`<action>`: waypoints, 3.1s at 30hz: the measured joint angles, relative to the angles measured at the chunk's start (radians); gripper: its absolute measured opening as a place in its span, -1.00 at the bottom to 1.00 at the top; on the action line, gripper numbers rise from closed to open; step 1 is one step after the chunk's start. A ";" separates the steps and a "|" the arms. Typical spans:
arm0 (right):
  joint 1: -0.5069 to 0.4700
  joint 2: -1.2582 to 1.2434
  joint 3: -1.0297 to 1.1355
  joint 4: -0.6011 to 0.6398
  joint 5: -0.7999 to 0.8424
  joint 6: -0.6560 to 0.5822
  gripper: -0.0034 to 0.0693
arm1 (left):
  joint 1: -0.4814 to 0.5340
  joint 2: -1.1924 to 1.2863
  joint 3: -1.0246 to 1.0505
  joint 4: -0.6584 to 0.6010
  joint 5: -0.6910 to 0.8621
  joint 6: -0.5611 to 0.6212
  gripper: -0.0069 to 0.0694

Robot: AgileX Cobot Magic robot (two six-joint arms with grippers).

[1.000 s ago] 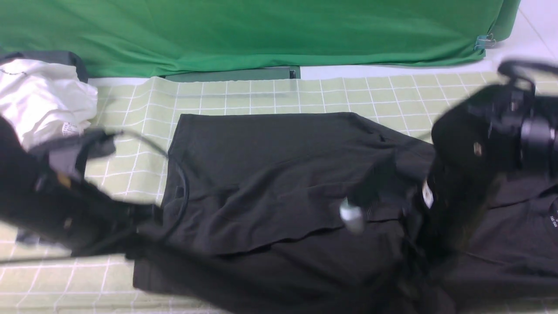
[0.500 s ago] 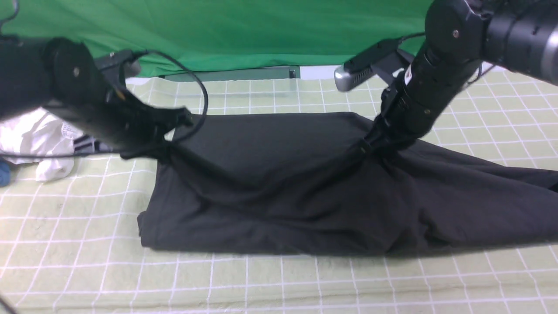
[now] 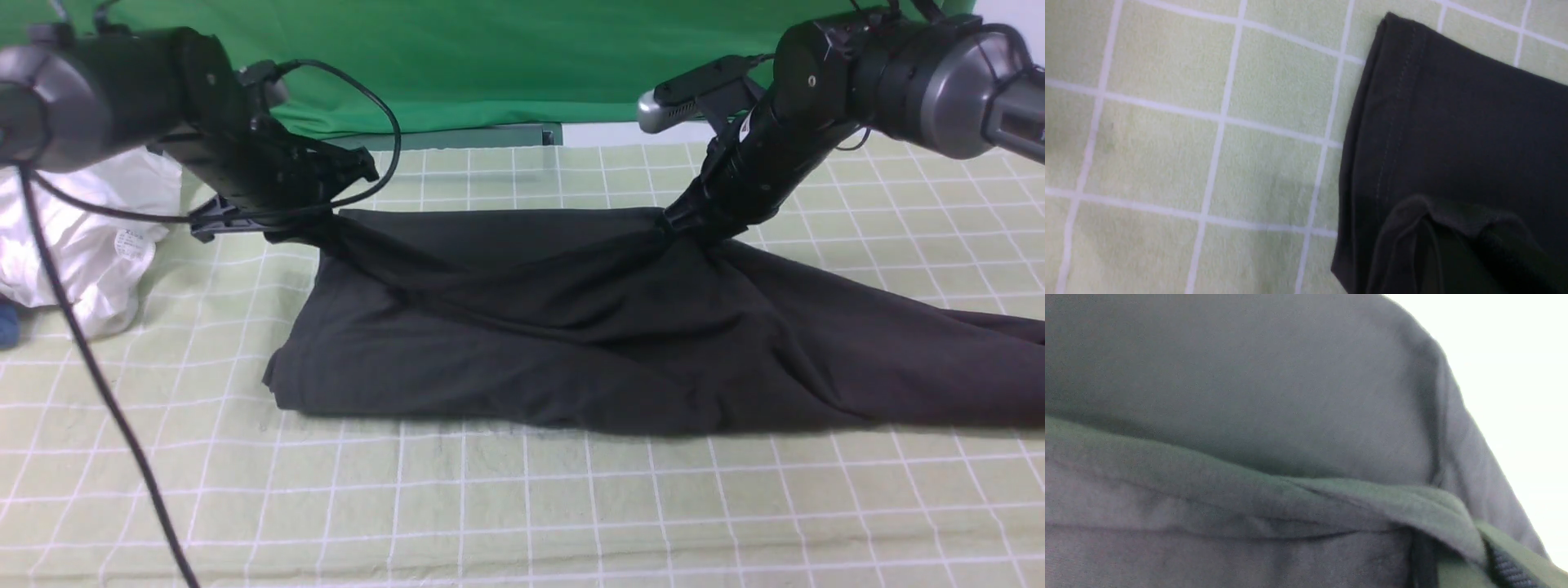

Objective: Fold a long-sleeved shirt over a green coffee tablecloth.
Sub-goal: 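Fold the black garment in half by bringing its near edge over to the far edge, then pull the folded dark garment lengthwise by its ends to straighten it flat on the table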

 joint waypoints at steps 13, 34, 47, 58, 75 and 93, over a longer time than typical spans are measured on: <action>-0.028 0.071 -0.019 0.000 -0.181 0.000 -0.80 | 0.046 0.164 -0.201 -0.028 0.037 0.018 -0.77; -0.029 -0.009 -0.101 -0.079 -0.213 -0.021 0.36 | 0.048 0.191 -0.502 -0.094 0.170 0.125 0.17; -0.029 -0.102 -0.141 -0.083 0.114 -0.023 -0.88 | 0.006 0.192 -0.463 -0.266 0.527 0.356 -0.73; -0.029 -0.098 -0.140 -0.084 0.134 -0.025 -0.89 | -0.094 0.275 -0.365 -0.268 0.286 0.381 -0.79; -0.116 -0.118 -0.140 -0.136 0.334 -0.050 -0.90 | -0.033 0.196 -0.537 -0.234 0.164 0.364 -0.79; -0.474 -0.305 0.334 -0.106 0.402 0.077 -0.46 | -0.023 0.099 -0.560 -0.149 0.532 0.381 -0.79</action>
